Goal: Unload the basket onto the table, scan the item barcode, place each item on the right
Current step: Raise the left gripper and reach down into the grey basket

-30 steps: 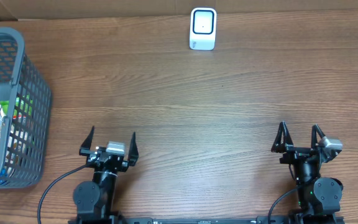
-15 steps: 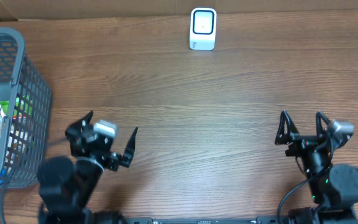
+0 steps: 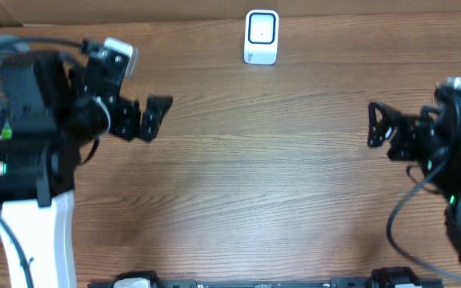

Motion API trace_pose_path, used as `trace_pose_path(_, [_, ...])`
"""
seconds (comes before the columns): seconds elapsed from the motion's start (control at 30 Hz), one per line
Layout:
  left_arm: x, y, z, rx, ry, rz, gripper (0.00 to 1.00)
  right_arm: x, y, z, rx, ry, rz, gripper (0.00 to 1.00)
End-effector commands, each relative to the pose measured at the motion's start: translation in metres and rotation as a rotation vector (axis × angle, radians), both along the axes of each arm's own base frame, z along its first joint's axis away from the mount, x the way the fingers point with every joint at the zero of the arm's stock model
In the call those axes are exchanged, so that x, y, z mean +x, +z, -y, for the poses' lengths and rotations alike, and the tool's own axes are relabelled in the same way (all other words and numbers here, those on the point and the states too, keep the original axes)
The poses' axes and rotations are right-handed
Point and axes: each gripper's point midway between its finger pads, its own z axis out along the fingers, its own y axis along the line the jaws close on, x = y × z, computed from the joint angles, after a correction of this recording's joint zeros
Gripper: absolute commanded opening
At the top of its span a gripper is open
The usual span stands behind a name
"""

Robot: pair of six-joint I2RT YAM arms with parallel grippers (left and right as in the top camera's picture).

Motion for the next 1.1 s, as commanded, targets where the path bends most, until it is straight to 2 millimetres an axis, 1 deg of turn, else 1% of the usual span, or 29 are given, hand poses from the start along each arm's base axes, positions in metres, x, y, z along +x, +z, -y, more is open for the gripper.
trace_pose_path(0.0, [0.009,0.001,0.01,-0.062,-0.027,-0.024,1.0,0.013,0.013,-0.009,0.0,0.059,-0.016,1.0])
trace_pose_path(0.07, [0.014,-0.004,0.01,-0.103,0.008,-0.062,1.0,0.019,0.009,-0.02,0.03,0.116,-0.038,1.0])
trace_pose_path(0.2, [0.019,0.002,0.012,-0.127,0.008,-0.041,1.0,0.022,0.002,-0.034,0.07,0.185,-0.074,1.0])
trace_pose_path(0.27, [0.023,0.008,0.005,-0.106,0.038,-0.012,1.0,0.024,0.0,-0.035,0.073,0.19,-0.08,1.0])
trace_pose_path(0.33, [0.028,0.018,-0.012,-0.097,0.133,0.013,1.0,0.025,-0.002,-0.035,0.073,0.19,-0.086,1.0])
trace_pose_path(0.43, [0.031,0.04,-0.052,-0.11,0.344,0.058,1.0,0.025,-0.003,-0.035,0.073,0.189,-0.091,1.0])
trace_pose_path(0.5, [0.029,0.055,-0.086,-0.115,0.495,0.095,1.0,0.024,-0.004,-0.035,0.074,0.189,-0.097,1.0])
trace_pose_path(0.6, [0.017,0.07,-0.141,-0.099,0.714,0.145,0.99,0.023,-0.006,-0.035,0.074,0.189,-0.106,1.0])
trace_pose_path(0.67, [0.006,0.073,-0.174,-0.083,0.839,0.159,0.99,0.022,-0.007,-0.035,0.074,0.189,-0.111,1.0])
trace_pose_path(0.77, [-0.008,0.069,-0.212,-0.078,0.986,0.153,0.99,0.022,-0.007,-0.035,0.074,0.189,-0.114,1.0])
trace_pose_path(0.87, [-0.015,0.061,-0.238,-0.084,1.067,0.13,0.96,0.021,-0.007,-0.036,0.078,0.194,-0.113,1.0])
trace_pose_path(0.93, [-0.017,0.053,-0.252,-0.083,1.105,0.105,0.96,0.021,-0.007,-0.037,0.082,0.2,-0.113,1.0])
trace_pose_path(1.07, [-0.02,0.028,-0.281,-0.108,1.192,0.03,0.96,0.021,-0.007,-0.038,0.084,0.205,-0.114,1.0])
